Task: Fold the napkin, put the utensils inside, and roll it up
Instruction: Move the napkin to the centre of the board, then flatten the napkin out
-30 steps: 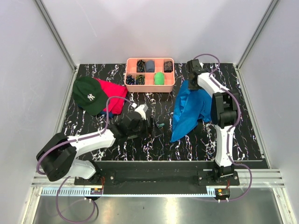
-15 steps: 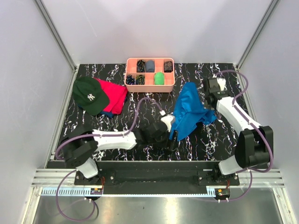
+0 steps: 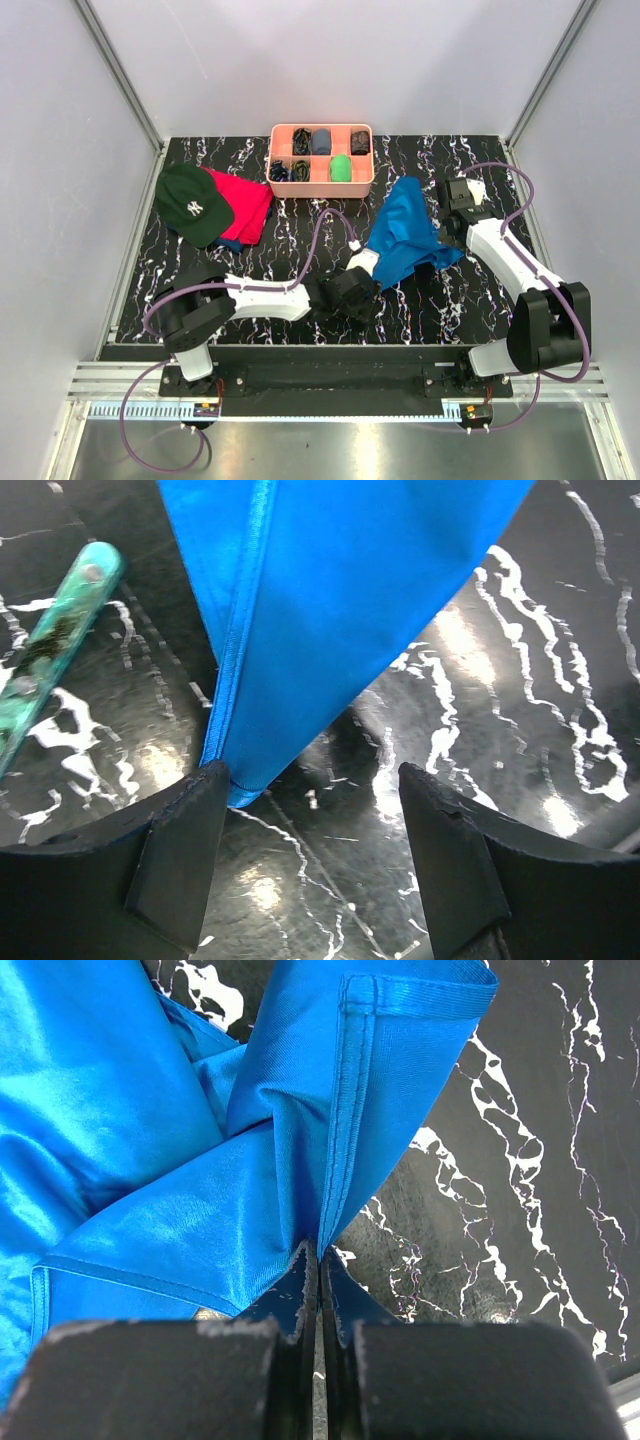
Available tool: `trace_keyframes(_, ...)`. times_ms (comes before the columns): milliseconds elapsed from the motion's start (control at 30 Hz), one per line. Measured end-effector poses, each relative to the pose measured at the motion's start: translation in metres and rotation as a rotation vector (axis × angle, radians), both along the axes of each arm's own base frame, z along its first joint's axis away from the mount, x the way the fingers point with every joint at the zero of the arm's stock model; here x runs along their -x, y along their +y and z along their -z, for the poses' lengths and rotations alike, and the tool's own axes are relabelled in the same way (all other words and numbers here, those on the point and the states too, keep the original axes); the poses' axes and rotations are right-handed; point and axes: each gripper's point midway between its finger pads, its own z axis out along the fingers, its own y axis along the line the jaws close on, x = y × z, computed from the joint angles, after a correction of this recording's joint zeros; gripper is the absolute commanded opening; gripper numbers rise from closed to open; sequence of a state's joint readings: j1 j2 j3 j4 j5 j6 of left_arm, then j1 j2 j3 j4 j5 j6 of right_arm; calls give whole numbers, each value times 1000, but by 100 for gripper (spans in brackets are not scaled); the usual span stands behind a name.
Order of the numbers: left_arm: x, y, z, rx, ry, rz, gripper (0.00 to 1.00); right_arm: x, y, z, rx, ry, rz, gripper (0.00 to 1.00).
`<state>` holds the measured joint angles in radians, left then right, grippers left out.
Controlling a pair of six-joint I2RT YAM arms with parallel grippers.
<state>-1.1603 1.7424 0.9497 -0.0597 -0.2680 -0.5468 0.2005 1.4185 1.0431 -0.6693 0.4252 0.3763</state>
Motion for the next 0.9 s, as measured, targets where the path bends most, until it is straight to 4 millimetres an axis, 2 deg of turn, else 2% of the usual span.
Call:
trace_keyframes(300,-8,6,-3,-51,-101,-36,78,2,4,6,-20,18,-14,0)
trace_keyframes(467,-13,12,-4,-77,-129,-55,77,2,4,8,-20,24,-14,0)
trace_keyframes(567,-14,14,-3,-84,-134,-60,74,1,6,11,-24,32,-17,0)
trace_keyframes(667,-15,14,-2,-87,-137,-62,65,1,8,12,-34,35,-23,0)
trace_keyframes(700,-15,13,-1,-88,-138,-59,57,1,8,12,-37,35,-25,0)
trace_keyframes(767,-15,12,1,-84,-139,-54,49,1,9,12,-40,36,-27,0)
trace_keyframes(800,-15,12,2,-83,-140,-50,38,1,9,12,-40,35,-27,0)
trace_keyframes(900,-15,10,3,-73,-140,-48,20,1,9,12,-41,35,-27,0)
